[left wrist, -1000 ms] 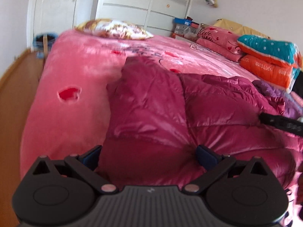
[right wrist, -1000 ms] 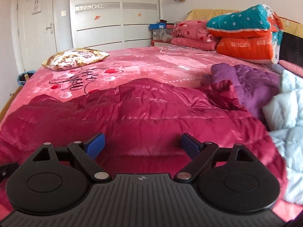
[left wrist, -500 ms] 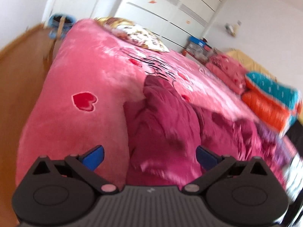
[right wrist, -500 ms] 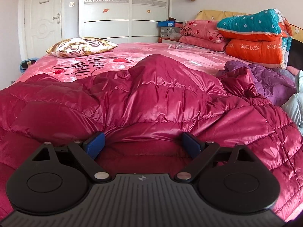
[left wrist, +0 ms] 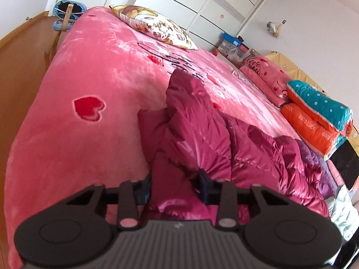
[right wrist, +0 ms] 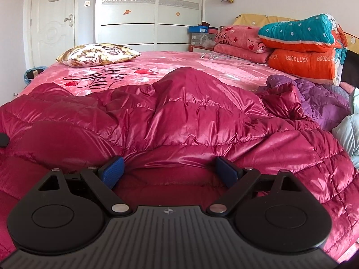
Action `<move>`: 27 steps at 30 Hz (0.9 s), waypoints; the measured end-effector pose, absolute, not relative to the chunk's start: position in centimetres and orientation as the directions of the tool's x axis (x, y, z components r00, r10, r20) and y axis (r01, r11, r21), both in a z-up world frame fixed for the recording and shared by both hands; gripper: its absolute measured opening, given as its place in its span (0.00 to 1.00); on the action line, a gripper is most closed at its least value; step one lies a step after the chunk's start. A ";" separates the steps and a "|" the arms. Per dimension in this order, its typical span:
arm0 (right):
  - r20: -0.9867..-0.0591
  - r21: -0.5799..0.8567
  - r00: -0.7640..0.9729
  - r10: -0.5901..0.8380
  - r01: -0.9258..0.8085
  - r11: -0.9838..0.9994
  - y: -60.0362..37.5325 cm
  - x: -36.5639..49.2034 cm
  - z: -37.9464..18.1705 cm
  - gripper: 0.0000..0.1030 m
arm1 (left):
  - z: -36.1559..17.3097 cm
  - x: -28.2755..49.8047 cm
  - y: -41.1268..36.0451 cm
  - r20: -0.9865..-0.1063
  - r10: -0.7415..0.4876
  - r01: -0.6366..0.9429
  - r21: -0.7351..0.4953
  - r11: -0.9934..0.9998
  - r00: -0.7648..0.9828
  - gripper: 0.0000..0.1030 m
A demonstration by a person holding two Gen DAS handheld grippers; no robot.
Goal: Fold large clothes
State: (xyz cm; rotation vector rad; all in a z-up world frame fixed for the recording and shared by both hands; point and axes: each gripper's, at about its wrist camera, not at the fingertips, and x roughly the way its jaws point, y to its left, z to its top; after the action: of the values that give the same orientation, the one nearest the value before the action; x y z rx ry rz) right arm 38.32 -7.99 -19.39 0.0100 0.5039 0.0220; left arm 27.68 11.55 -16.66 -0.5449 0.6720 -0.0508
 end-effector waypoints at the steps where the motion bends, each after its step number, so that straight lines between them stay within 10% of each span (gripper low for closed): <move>1: -0.484 0.014 0.875 0.024 -0.020 1.000 -8.0 38.3 -19.4 1.00 | -16.7 27.4 11.7 -0.578 -0.225 -0.123 -0.501 0.857 0.784 0.29; 17: -0.479 -0.038 0.877 0.048 -0.075 0.996 -7.8 37.3 -18.9 1.00 | -15.5 24.4 12.6 -0.535 -0.159 -0.112 -0.438 0.892 0.830 0.31; 22: -0.452 -0.040 0.890 0.052 -0.079 0.996 -8.6 35.9 -17.7 1.00 | -13.4 23.6 12.0 -0.403 -0.060 -0.097 -0.357 0.929 0.913 0.70; 27: -0.414 0.008 0.908 0.063 -0.065 0.998 -10.5 32.3 -17.1 1.00 | -14.5 25.8 13.4 -0.449 -0.132 -0.124 -0.496 0.859 0.884 0.79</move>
State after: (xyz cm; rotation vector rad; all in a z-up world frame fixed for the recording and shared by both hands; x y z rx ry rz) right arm 32.28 -10.52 -17.06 -0.0062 0.4266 0.0662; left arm 25.76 13.42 -14.47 -0.5427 0.4927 -0.0043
